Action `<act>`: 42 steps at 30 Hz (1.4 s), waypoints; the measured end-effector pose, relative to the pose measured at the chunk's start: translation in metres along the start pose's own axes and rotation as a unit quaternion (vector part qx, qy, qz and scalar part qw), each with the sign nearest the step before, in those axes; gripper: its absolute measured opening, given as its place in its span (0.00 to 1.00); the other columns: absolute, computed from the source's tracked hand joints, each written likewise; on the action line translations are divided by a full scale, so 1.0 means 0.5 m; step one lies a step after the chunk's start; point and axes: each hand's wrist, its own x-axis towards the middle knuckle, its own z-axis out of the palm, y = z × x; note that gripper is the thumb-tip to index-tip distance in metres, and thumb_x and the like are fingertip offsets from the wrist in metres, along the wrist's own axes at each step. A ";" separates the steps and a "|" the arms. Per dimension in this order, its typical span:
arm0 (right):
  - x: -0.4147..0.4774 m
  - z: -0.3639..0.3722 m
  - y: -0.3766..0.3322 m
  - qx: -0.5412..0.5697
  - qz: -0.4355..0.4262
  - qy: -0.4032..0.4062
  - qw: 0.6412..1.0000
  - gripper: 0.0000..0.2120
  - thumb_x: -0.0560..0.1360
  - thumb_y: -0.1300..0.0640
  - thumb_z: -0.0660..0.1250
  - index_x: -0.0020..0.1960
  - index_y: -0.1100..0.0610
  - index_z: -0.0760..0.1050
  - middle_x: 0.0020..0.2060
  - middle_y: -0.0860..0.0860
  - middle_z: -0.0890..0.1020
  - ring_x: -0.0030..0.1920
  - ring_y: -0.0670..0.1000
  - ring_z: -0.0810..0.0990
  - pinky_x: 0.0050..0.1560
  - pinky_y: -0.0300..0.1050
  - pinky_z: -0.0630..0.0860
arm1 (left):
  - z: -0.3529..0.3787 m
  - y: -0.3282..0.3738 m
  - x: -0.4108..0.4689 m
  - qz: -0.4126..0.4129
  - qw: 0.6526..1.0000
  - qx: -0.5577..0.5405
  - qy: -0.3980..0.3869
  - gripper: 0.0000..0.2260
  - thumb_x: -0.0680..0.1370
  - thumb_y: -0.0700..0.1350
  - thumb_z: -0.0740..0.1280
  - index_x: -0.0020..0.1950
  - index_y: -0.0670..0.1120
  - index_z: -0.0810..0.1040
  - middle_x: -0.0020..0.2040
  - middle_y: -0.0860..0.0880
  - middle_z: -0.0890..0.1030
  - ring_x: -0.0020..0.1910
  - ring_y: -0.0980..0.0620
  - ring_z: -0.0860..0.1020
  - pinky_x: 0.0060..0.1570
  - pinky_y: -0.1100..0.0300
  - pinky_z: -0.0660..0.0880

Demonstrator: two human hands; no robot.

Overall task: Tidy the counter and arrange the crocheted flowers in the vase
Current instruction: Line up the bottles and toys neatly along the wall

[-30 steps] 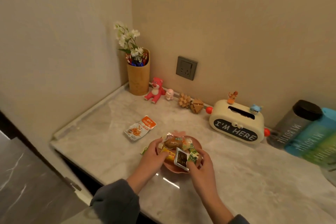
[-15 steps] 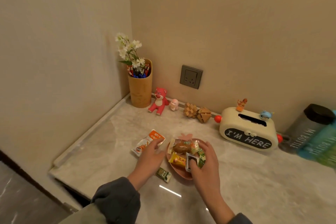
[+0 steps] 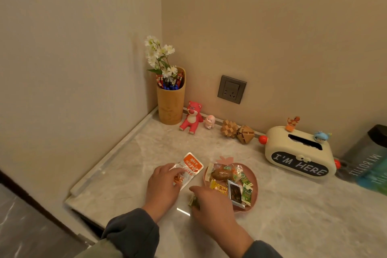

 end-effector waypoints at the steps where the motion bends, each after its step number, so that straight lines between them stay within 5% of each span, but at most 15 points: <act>1: 0.001 0.003 -0.001 -0.016 -0.003 -0.011 1.000 0.18 0.76 0.55 0.60 0.66 0.48 0.72 0.58 0.49 0.79 0.57 0.55 0.79 0.51 0.50 0.78 | -0.003 0.001 -0.001 -0.001 1.000 0.000 0.006 0.19 0.75 0.50 0.69 0.65 0.60 0.73 0.66 0.56 0.73 0.63 0.53 0.69 0.60 0.61 0.68; 8: 0.003 0.009 -0.002 0.020 -0.005 -0.028 0.999 0.15 0.72 0.51 0.67 0.59 0.47 0.75 0.52 0.47 0.78 0.51 0.51 0.79 0.46 0.46 0.77 | -0.015 0.017 -0.002 -0.110 0.968 -0.223 0.014 0.14 0.77 0.42 0.67 0.56 0.55 0.68 0.58 0.52 0.75 0.48 0.55 0.78 0.35 0.73 0.71; 12: -0.008 -0.032 0.014 0.168 0.066 0.110 0.977 0.12 0.64 0.43 0.65 0.45 0.44 0.72 0.42 0.40 0.77 0.42 0.42 0.76 0.39 0.37 0.75 | -0.029 0.060 0.000 -0.130 0.904 -0.402 0.061 0.12 0.78 0.39 0.65 0.56 0.54 0.68 0.57 0.51 0.76 0.52 0.51 0.80 0.35 0.68 0.78; 16: -0.006 -0.078 0.067 0.262 0.189 0.220 0.920 0.08 0.64 0.45 0.70 0.39 0.43 0.72 0.39 0.39 0.78 0.42 0.39 0.76 0.34 0.37 0.69 | -0.035 0.125 0.003 -0.090 0.883 -0.458 0.046 0.14 0.77 0.38 0.67 0.55 0.54 0.69 0.55 0.53 0.76 0.52 0.52 0.80 0.37 0.66 0.79; 23: -0.038 -0.060 0.165 0.286 0.288 0.235 0.883 0.06 0.72 0.50 0.71 0.44 0.42 0.75 0.48 0.43 0.78 0.44 0.43 0.77 0.41 0.41 0.77 | 0.019 0.196 -0.009 -0.043 0.920 -0.386 -0.047 0.12 0.76 0.41 0.69 0.50 0.57 0.70 0.52 0.55 0.79 0.47 0.61 0.79 0.39 0.67 0.78; 28: -0.055 -0.038 0.199 0.290 0.308 0.238 0.874 0.10 0.76 0.52 0.67 0.57 0.44 0.75 0.58 0.47 0.72 0.45 0.40 0.73 0.38 0.29 0.68 | 0.043 0.189 -0.012 -0.011 0.988 -0.152 -0.001 0.15 0.72 0.50 0.72 0.55 0.58 0.70 0.58 0.57 0.71 0.60 0.55 0.69 0.59 0.61 0.69; 32: -0.059 -0.019 0.211 0.347 0.342 0.208 0.848 0.17 0.79 0.52 0.63 0.68 0.47 0.68 0.60 0.50 0.72 0.45 0.44 0.78 0.36 0.34 0.75 | 0.061 0.187 -0.017 -0.052 0.979 -0.180 -0.076 0.26 0.74 0.50 0.71 0.69 0.50 0.66 0.68 0.50 0.66 0.67 0.51 0.66 0.65 0.58 0.67; 37: -0.067 -0.006 0.219 0.345 0.317 0.181 0.865 0.08 0.81 0.51 0.59 0.59 0.47 0.72 0.48 0.44 0.81 0.43 0.39 0.79 0.38 0.36 0.77 | 0.075 0.203 -0.018 -0.066 0.971 -0.209 -0.093 0.27 0.77 0.46 0.68 0.73 0.49 0.61 0.72 0.49 0.63 0.71 0.49 0.64 0.68 0.56 0.66; 42: -0.090 -0.011 0.233 0.352 0.324 0.159 0.864 0.08 0.80 0.50 0.60 0.58 0.48 0.71 0.44 0.47 0.82 0.41 0.47 0.83 0.40 0.46 0.82 | 0.080 0.226 -0.023 -0.067 0.969 -0.228 -0.066 0.25 0.77 0.41 0.67 0.72 0.47 0.64 0.71 0.48 0.65 0.69 0.49 0.66 0.66 0.55 0.68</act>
